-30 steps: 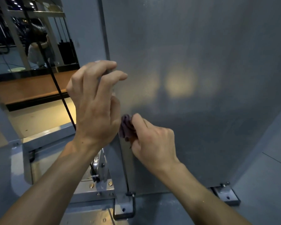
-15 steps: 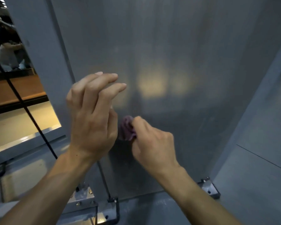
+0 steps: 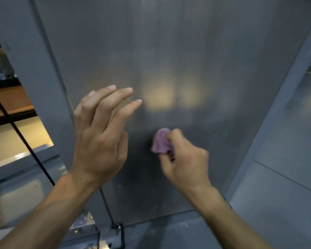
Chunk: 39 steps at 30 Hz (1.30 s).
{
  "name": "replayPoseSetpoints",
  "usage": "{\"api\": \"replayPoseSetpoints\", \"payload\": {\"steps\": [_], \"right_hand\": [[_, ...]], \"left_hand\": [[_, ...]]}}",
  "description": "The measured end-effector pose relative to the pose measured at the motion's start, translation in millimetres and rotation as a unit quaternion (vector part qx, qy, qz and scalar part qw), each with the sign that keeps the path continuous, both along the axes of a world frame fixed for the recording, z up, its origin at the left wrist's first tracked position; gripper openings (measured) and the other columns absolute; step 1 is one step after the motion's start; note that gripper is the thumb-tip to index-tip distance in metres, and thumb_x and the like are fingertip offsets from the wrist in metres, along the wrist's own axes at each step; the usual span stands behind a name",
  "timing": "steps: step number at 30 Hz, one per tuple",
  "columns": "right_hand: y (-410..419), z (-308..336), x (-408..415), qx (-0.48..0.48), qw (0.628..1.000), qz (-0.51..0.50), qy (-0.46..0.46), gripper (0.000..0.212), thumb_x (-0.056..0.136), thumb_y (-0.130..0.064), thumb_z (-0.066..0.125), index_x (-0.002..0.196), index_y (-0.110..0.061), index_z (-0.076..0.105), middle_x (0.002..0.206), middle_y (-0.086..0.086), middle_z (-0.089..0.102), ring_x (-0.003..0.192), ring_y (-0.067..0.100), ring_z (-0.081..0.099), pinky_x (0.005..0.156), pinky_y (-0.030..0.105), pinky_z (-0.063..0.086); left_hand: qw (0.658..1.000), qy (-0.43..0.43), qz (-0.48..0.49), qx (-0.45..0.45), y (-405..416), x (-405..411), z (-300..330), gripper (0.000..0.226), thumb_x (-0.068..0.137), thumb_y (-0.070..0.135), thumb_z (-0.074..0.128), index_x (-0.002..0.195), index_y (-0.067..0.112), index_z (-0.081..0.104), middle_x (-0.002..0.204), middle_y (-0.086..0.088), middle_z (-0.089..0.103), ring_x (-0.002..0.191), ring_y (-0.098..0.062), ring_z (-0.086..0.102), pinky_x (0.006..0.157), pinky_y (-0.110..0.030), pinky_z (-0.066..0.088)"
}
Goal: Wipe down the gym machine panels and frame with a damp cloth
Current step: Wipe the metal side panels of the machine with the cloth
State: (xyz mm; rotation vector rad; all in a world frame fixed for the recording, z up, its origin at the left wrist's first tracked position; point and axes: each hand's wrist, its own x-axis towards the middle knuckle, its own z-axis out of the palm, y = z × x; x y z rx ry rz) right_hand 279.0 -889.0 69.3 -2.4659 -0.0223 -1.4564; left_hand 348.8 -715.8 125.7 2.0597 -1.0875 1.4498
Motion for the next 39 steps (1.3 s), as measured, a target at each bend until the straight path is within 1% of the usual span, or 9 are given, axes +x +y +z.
{"api": "replayPoseSetpoints", "payload": {"steps": [3,6,11,14,23,27,31,33,39], "right_hand": [[21,0,4,-0.057,0.998,0.012,0.032,0.023,0.073,-0.023,0.051,0.093,-0.026,0.039,0.075,-0.001,0.062,0.057,0.027,0.060,0.037,0.032,0.033],[-4,1,-2,-0.068,0.997,0.007,0.029,0.023,0.075,-0.028,0.054,0.094,-0.025,0.042,0.078,-0.002,0.064,0.060,0.025,0.064,0.037,0.033,0.037],[-72,-2,-20,0.034,0.997,-0.062,0.010,0.025,0.075,-0.035,0.051,0.098,-0.028,0.043,0.073,-0.003,0.068,0.063,0.033,0.067,0.044,0.036,0.047],[-69,-6,-18,0.064,0.996,-0.070,-0.003,0.026,0.077,-0.027,0.056,0.097,-0.028,0.040,0.074,-0.001,0.066,0.063,0.037,0.065,0.044,0.038,0.048],[-67,-10,-18,-0.041,0.998,-0.044,0.016,0.018,0.082,-0.025,0.052,0.099,-0.024,0.047,0.077,-0.004,0.064,0.057,0.020,0.059,0.037,0.034,0.042],[-110,-12,-28,0.001,0.994,-0.099,0.049,0.022,0.079,-0.030,0.048,0.101,-0.028,0.046,0.078,0.000,0.069,0.060,0.035,0.065,0.043,0.036,0.046],[-161,-22,-43,0.116,0.978,-0.168,0.051,0.036,0.082,-0.004,0.065,0.099,-0.025,0.040,0.073,0.007,0.063,0.061,0.045,0.062,0.053,0.040,0.044],[-161,-23,-43,0.149,0.972,-0.176,0.037,0.034,0.084,-0.002,0.068,0.099,-0.021,0.044,0.070,0.005,0.059,0.060,0.044,0.060,0.053,0.040,0.043],[-86,-18,-21,0.042,0.996,-0.074,0.014,0.038,0.072,-0.016,0.069,0.098,-0.026,0.043,0.078,0.001,0.065,0.059,0.035,0.063,0.039,0.038,0.046]], "left_hand": [[1.000,0.001,-0.011,0.005,-11,-5,-2,0.057,0.081,-0.010,0.048,0.132,0.006,0.068,0.144,-0.012,0.058,0.138,-0.035,0.045,0.113,-0.060,0.034],[1.000,0.004,-0.015,0.020,-17,-7,-4,0.057,0.082,-0.010,0.048,0.135,0.006,0.066,0.148,-0.011,0.056,0.141,-0.034,0.043,0.119,-0.057,0.029],[0.998,-0.011,0.006,0.067,-26,-6,-10,0.058,0.087,-0.006,0.051,0.143,0.007,0.060,0.158,-0.009,0.047,0.150,-0.036,0.034,0.126,-0.056,0.014],[0.996,-0.014,0.005,0.085,-31,-5,-13,0.060,0.086,-0.006,0.052,0.144,0.006,0.059,0.161,-0.009,0.042,0.153,-0.037,0.030,0.127,-0.058,0.009],[0.993,-0.014,-0.001,0.120,-49,-11,-23,0.065,0.079,-0.003,0.057,0.143,0.005,0.059,0.162,-0.008,0.041,0.154,-0.036,0.029,0.127,-0.057,0.005],[0.992,-0.014,-0.001,0.125,-49,-11,-25,0.065,0.079,-0.002,0.059,0.143,0.007,0.060,0.162,-0.007,0.041,0.155,-0.035,0.028,0.127,-0.057,0.005],[0.991,-0.016,0.001,0.130,-49,-11,-26,0.064,0.079,-0.001,0.059,0.143,0.007,0.060,0.162,-0.007,0.040,0.155,-0.034,0.027,0.127,-0.060,0.006],[0.991,-0.020,0.002,0.134,-49,-11,-26,0.064,0.079,-0.001,0.058,0.143,0.007,0.061,0.162,-0.007,0.041,0.155,-0.035,0.027,0.126,-0.061,0.007],[0.991,-0.022,0.004,0.132,-53,-11,-29,0.063,0.080,0.001,0.057,0.143,0.008,0.061,0.162,-0.008,0.042,0.155,-0.035,0.027,0.126,-0.062,0.007]]}}
